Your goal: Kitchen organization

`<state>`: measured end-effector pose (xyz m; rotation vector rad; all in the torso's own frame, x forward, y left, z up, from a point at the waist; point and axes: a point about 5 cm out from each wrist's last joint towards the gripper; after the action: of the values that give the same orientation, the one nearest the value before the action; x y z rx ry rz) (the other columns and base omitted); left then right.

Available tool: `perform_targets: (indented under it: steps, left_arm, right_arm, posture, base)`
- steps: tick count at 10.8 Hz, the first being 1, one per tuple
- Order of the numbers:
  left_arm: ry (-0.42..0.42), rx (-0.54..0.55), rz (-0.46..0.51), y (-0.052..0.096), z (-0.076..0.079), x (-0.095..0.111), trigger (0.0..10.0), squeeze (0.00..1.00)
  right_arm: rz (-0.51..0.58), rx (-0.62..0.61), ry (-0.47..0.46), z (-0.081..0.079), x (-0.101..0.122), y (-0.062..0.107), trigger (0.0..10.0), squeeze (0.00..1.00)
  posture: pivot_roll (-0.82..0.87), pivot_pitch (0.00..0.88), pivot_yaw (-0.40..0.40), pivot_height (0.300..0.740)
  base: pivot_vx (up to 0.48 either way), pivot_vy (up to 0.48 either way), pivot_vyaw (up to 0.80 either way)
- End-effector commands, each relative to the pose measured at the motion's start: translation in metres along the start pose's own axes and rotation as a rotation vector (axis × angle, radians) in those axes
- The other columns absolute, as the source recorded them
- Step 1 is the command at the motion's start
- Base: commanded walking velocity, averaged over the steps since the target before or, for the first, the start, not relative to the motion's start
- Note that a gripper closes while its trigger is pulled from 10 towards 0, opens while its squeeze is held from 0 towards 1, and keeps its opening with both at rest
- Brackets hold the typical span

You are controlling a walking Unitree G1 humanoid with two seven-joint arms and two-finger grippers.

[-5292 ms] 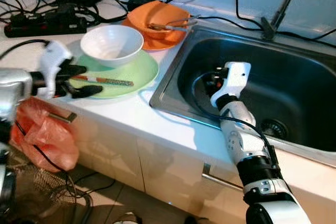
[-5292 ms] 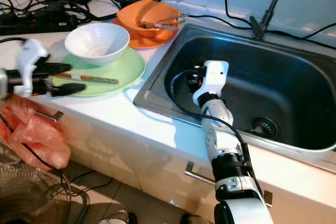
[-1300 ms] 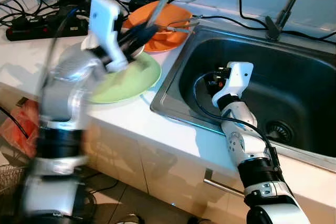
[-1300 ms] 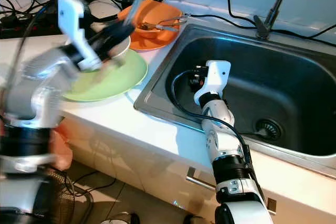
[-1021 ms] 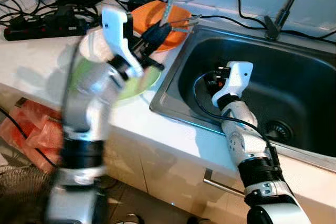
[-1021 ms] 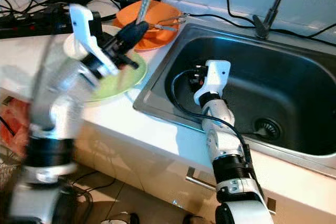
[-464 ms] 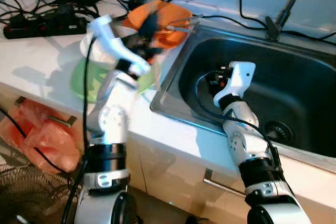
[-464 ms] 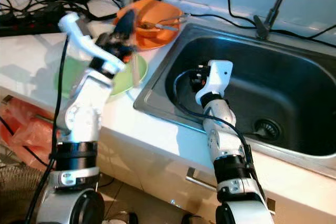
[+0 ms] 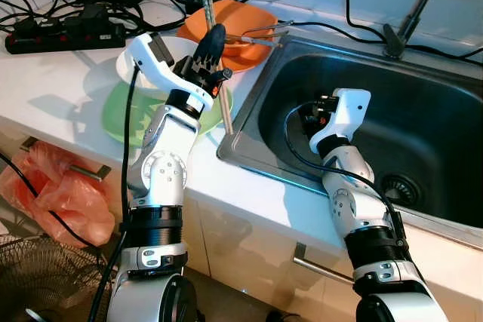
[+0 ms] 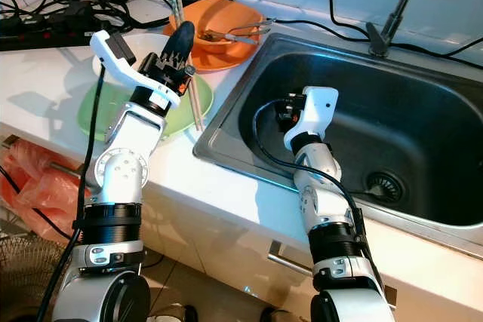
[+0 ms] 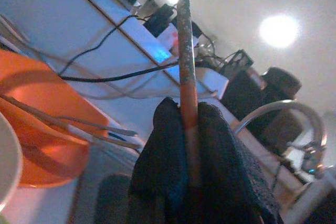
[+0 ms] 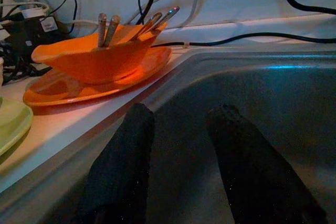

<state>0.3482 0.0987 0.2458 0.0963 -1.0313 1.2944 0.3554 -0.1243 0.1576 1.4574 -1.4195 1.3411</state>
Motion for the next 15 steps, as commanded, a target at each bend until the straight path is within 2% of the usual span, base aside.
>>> perform_targets:
  steps: [1,3,6,7,9,10,11,13,15]
  left_arm:
    - [0.128,-0.024,0.005,-0.005,0.017,-0.017,10.0,0.00]
    - [0.192,0.003,0.027,-0.006,0.016,-0.021,10.0,0.00]
    - [0.187,-0.008,-0.008,-0.005,0.018,-0.029,10.0,0.00]
    - [0.176,-0.011,-0.029,-0.004,0.018,-0.031,10.0,0.00]
    - [0.166,-0.013,-0.045,-0.002,0.018,-0.034,10.0,0.00]
    - [0.156,-0.017,-0.070,-0.002,0.017,-0.034,10.0,0.00]
    - [0.104,-0.054,-0.143,-0.002,0.018,-0.034,10.0,0.00]
    - [0.094,-0.062,-0.147,-0.003,0.017,-0.028,10.0,0.00]
    - [0.095,-0.045,-0.154,-0.001,0.014,-0.033,10.0,0.00]
  right_arm:
    - [-0.026,-0.019,-0.015,0.004,-0.008,0.005,10.0,0.00]
    - [-0.026,-0.013,-0.018,0.003,-0.008,0.005,10.0,0.00]
    - [-0.033,0.001,-0.013,0.006,-0.007,0.006,10.0,0.00]
    - [-0.038,0.002,-0.008,0.008,-0.006,0.006,10.0,0.28]
    - [-0.043,0.004,-0.005,0.008,-0.007,0.005,10.0,0.18]
    - [-0.045,0.006,-0.010,0.007,-0.007,0.005,10.0,0.00]
    - [-0.045,0.006,-0.012,0.007,-0.007,0.005,10.0,0.00]
    - [-0.048,0.003,-0.013,0.007,-0.007,0.005,10.0,0.00]
    - [-0.049,0.009,-0.015,0.005,-0.008,0.004,10.0,0.00]
  posture:
    - [0.05,0.087,-0.004,0.740]
    - [0.04,0.082,-0.002,0.740]
    - [0.03,0.083,-0.004,0.740]
    - [0.04,0.087,-0.005,0.740]
    - [0.04,0.095,-0.007,0.740]
    - [0.04,0.099,-0.007,0.740]
    - [0.04,0.102,-0.007,0.740]
    - [0.05,0.104,-0.008,0.740]
    - [0.04,0.105,-0.009,0.740]
  base:
    - [0.000,0.000,0.00]
    - [0.000,0.000,0.00]
    - [0.000,0.000,0.00]
    - [0.000,0.000,0.00]
    - [0.000,0.000,0.00]
    - [0.000,0.000,0.00]
    - [0.000,0.000,0.00]
    - [0.000,0.000,0.00]
    - [0.000,0.000,0.00]
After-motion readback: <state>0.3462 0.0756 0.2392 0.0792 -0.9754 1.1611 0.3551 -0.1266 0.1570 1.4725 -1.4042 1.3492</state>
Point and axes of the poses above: a point about 5 cm out from each wrist's last joint towards the gripper, its own y axis pointing back from the gripper into the wrist, its own x axis along the axis of the wrist's last joint, z = x × y, and after that the axes turned 3 degrees about -y, right-handed
